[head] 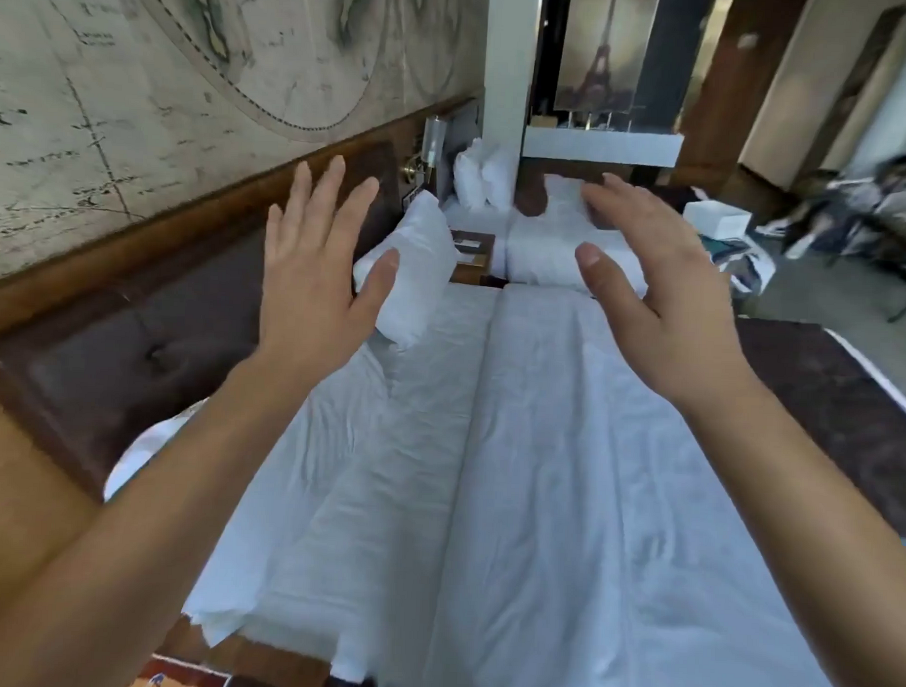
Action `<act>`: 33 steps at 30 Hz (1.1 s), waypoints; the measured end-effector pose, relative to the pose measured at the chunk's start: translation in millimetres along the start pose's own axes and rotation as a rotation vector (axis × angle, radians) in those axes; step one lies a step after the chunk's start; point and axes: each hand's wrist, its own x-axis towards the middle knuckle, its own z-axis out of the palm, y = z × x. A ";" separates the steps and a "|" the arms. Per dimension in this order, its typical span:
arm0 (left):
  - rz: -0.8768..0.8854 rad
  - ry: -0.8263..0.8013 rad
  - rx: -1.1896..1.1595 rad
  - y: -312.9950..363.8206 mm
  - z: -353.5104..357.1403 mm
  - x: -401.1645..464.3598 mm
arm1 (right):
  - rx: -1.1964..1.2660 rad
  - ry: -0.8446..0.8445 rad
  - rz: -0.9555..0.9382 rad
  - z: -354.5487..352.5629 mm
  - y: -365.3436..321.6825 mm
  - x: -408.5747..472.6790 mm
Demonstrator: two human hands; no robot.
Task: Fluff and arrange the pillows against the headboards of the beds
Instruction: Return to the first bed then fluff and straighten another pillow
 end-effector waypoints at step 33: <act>0.527 -0.141 -0.423 446.6 151.3 -11.1 | -0.885 0.075 0.659 -370.5 152.4 -280.7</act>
